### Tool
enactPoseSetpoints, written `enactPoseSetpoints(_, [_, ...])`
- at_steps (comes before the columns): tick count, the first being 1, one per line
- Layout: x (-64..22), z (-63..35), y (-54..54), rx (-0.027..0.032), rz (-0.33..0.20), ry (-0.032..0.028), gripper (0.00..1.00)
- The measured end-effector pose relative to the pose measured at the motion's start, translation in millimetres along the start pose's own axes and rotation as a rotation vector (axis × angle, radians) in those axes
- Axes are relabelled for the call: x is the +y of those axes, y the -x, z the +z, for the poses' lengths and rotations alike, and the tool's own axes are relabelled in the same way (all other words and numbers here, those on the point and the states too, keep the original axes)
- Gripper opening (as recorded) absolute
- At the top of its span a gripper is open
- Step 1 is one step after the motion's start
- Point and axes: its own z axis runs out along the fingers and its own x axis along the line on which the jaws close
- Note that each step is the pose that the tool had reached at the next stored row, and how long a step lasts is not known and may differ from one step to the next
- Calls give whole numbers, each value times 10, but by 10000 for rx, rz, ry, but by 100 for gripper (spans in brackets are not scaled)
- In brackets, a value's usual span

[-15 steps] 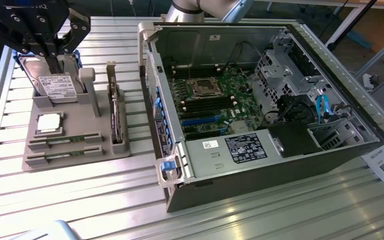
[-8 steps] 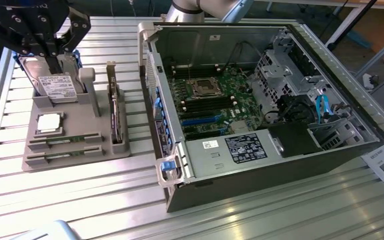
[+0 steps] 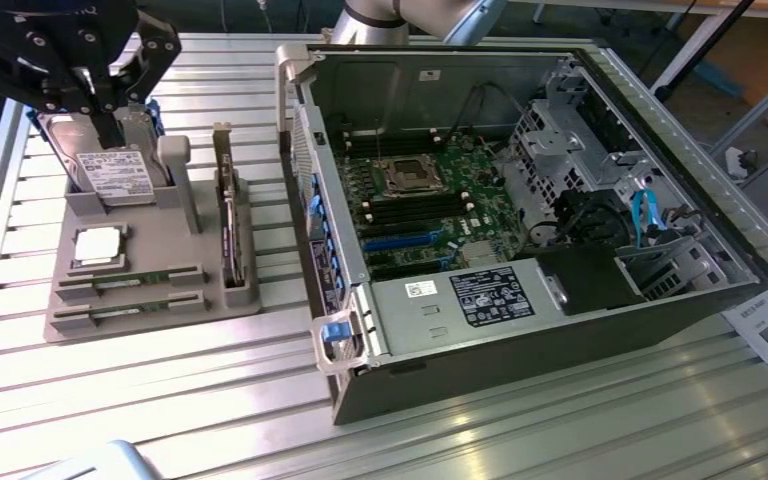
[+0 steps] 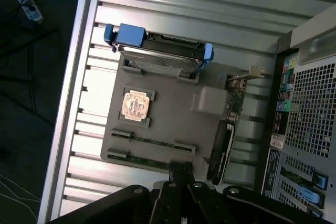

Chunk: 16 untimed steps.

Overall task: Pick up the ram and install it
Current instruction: 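Pick up the ram and move it above insertion slot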

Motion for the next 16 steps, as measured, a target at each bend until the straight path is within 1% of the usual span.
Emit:
enactPoseSetpoints(3, [0,0,0,22,-513,1,10])
enactPoseSetpoints(4, [0,0,0,32,-756,1,10])
enactPoseSetpoints(5, [0,0,0,49,-1158,2,10])
enactPoseSetpoints(8, [0,1,0,82,-1929,4,10])
enactPoseSetpoints(13, [0,1,0,122,-2874,5,10])
enactPoseSetpoints(15, [0,1,0,145,-3425,6,10])
enactPoseSetpoints(16, [0,1,0,153,-3598,7,10])
